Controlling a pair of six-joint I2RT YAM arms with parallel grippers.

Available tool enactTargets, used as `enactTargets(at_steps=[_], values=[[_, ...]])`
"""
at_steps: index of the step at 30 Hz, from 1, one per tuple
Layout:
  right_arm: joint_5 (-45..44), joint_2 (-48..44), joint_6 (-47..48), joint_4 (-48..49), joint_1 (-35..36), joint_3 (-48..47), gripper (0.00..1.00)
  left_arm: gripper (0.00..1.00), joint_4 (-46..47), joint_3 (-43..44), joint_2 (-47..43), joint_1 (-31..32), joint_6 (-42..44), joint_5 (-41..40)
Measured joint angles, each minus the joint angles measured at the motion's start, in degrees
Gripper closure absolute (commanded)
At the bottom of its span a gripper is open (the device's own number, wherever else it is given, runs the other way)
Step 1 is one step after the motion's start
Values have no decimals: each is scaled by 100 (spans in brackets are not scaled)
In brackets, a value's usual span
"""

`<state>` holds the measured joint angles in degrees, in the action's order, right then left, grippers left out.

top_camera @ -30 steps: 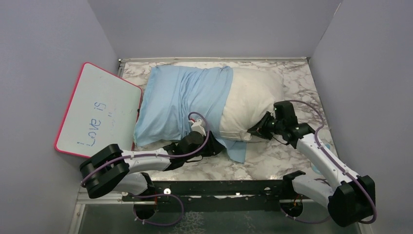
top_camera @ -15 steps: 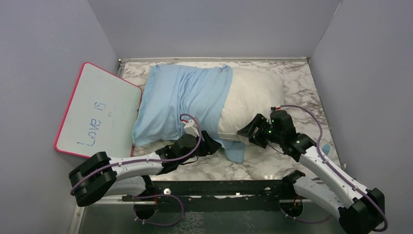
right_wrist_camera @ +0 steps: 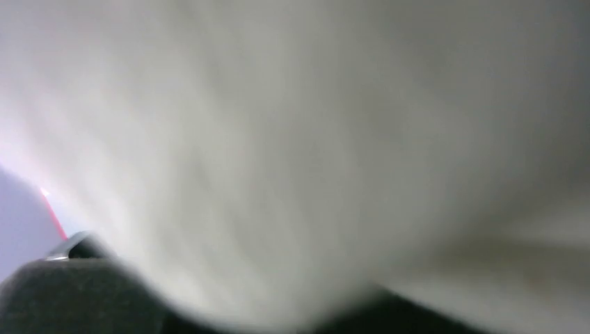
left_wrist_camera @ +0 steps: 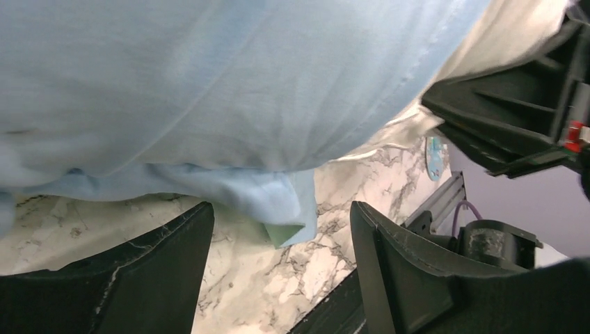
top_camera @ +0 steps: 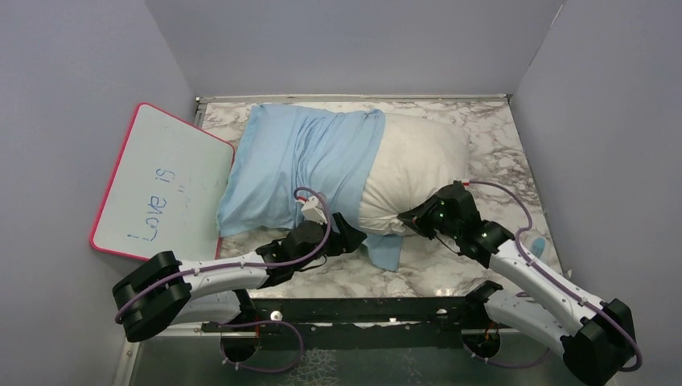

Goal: Remove the pillowcase from the pillow
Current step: Remove the pillow from the pillowcase.

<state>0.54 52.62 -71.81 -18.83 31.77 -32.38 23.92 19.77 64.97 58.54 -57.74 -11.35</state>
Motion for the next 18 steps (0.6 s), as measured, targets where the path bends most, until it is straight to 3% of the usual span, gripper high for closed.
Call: enactTargets(at_steps=[5, 13, 18], values=[[-470, -601, -59, -76, 33, 44, 100, 44, -9, 225, 352, -188, 234, -83], [-999, -898, 245, -605, 44, -101, 100, 100, -101, 949, 1241, -286, 807, 31], [-1637, -820, 769, -1464, 98, -817, 100, 100, -817, 699, 457, -450, 728, -334]])
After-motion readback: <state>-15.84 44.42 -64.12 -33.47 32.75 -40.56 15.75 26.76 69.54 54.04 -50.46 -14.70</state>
